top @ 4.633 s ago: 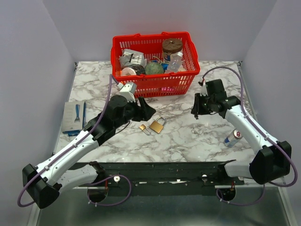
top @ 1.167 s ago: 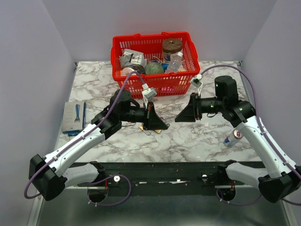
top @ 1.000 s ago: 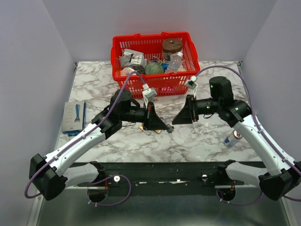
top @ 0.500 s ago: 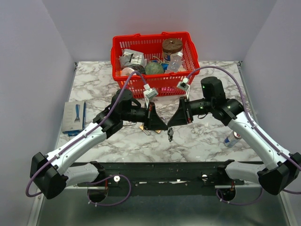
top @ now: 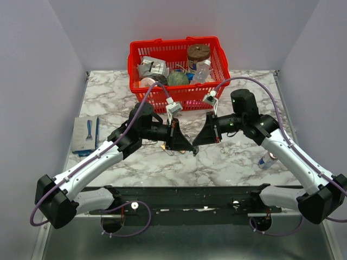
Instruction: Unlock with the key
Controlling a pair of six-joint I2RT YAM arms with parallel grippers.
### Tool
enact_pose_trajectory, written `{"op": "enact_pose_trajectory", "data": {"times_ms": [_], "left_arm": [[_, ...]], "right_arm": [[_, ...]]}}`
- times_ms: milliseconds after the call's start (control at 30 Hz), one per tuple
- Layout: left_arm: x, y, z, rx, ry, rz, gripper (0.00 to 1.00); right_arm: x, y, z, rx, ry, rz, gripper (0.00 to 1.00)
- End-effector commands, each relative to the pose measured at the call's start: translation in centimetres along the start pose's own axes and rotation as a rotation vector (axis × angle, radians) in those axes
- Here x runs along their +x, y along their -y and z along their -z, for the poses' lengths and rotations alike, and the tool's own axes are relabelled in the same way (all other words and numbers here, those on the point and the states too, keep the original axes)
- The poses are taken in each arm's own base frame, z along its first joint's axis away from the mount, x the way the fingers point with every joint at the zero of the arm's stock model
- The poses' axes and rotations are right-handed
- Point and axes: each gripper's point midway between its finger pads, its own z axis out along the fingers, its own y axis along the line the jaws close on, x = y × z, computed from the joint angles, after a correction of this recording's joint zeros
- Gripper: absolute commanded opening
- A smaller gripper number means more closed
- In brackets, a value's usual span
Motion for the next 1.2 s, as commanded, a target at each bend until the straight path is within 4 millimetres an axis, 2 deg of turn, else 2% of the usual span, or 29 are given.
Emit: {"op": "enact_pose_trajectory", "data": {"times_ms": [0,33,67,100,133,167,267,333,400,467,500,600,733,767,933,1033,1167], "left_arm": [[-2.2,0.5,0.0,-0.014,0.083,-0.051,0.0],[-2.3,0.2,0.1,-0.029,0.092,-0.042,0.01],[-2.7,-0.4,0.2,-0.074,0.119,-0.027,0.2],[-2.9,-0.8,0.3,-0.1,0.134,-0.017,0.32],[-3.3,-1.4,0.6,-0.135,0.159,-0.003,0.48],[-3.8,-1.9,1.0,-0.179,0.199,0.017,0.7],[-5.0,-2.5,2.3,-0.251,0.288,0.057,0.84],[-6.1,-3.5,3.4,-0.335,0.38,0.138,0.88],[-6.9,-4.6,4.5,-0.425,0.465,0.289,0.89],[-7.6,-4.8,4.9,-0.46,0.485,0.393,0.89],[-6.9,-5.4,5.0,-0.497,0.46,0.458,0.89],[-6.6,-6.1,5.0,-0.543,0.429,0.646,0.88],[-6.1,-6.2,4.1,-0.489,0.37,0.859,0.85],[-6.1,-5.7,3.6,-0.45,0.347,0.908,0.85],[-6.4,-5.1,3.1,-0.396,0.34,0.988,0.82],[-5.9,-5.3,3.0,-0.405,0.325,1.037,0.81],[-5.5,-5.3,2.9,-0.391,0.324,1.085,0.72]], "right_arm": [[0.0,-0.2,-0.2,-0.002,0.039,0.025,0.01],[-0.1,-0.3,0.0,0.012,0.059,0.041,0.01],[-0.3,-0.1,0.1,0.03,0.079,0.048,0.01],[-0.8,0.0,0.1,0.041,0.105,0.065,0.01],[-1.1,0.9,0.1,0.09,0.134,0.065,0.01],[-1.4,0.9,0.4,0.111,0.162,0.08,0.01],[-2.5,2.1,1.1,0.207,0.237,0.115,0.01],[-3.2,2.8,1.6,0.27,0.278,0.159,0.01],[-4.0,2.6,2.3,0.304,0.319,0.217,0.01],[-4.9,2.8,2.8,0.364,0.362,0.298,0.01],[-5.6,2.3,3.2,0.374,0.392,0.341,0.01],[-6.8,1.8,3.3,0.421,0.429,0.448,0.01],[-7.9,1.6,2.6,0.498,0.444,0.578,0.01],[-8.0,1.6,2.4,0.511,0.446,0.599,0.01],[-9.3,1.1,1.7,0.606,0.48,0.744,0.01],[-9.7,1.1,1.2,0.638,0.485,0.793,0.01],[-9.5,1.5,0.3,0.685,0.452,0.863,0.01]]}}
